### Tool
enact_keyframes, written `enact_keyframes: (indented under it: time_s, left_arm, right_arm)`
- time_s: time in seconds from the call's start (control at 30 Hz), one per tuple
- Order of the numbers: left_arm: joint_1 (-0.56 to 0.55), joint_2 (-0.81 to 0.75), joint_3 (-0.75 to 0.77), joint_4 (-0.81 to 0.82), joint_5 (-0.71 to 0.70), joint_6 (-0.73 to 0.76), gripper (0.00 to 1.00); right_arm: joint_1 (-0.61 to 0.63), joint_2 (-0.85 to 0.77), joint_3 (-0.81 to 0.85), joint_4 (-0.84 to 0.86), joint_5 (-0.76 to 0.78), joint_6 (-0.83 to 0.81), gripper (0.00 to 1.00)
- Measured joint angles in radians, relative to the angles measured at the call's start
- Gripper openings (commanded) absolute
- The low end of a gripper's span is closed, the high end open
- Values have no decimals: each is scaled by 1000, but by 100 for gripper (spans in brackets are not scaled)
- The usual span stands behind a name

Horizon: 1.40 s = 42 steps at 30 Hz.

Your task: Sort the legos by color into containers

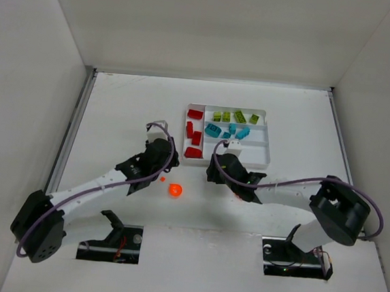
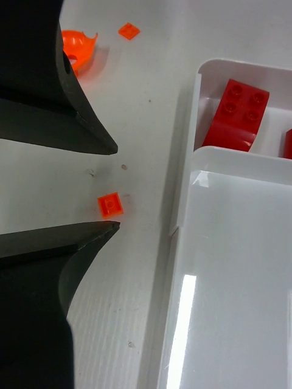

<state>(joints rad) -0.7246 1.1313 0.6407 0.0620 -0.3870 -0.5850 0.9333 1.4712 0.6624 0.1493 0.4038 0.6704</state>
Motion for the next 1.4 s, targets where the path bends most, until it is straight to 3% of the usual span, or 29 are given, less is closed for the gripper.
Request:
enact_keyframes:
  time_s: [0.27, 0.67, 0.8, 1.0, 1.2, 1.4]
  left_arm:
    - [-46, -167, -118, -206, -68, -75, 46]
    - [-54, -155, -194, -245, -91, -131, 48]
    - [-55, -134, -195, -232, -93, -131, 48]
    - [-62, -104, -196, -230, -93, -135, 48]
    - [-71, -48, -196, -221, -105, -145, 48]
    - [-94, 18, -196, -212, -124, -146, 48]
  right_arm:
    - [5, 117, 83, -76, 4, 36, 48]
    - [37, 175, 160, -203, 16, 98, 48]
    - [50, 211, 205, -239, 31, 108, 43]
    - [77, 238, 244, -298, 85, 117, 19]
    - [82, 221, 242, -307, 97, 113, 18]
    - [35, 63, 232, -282, 93, 46, 19]
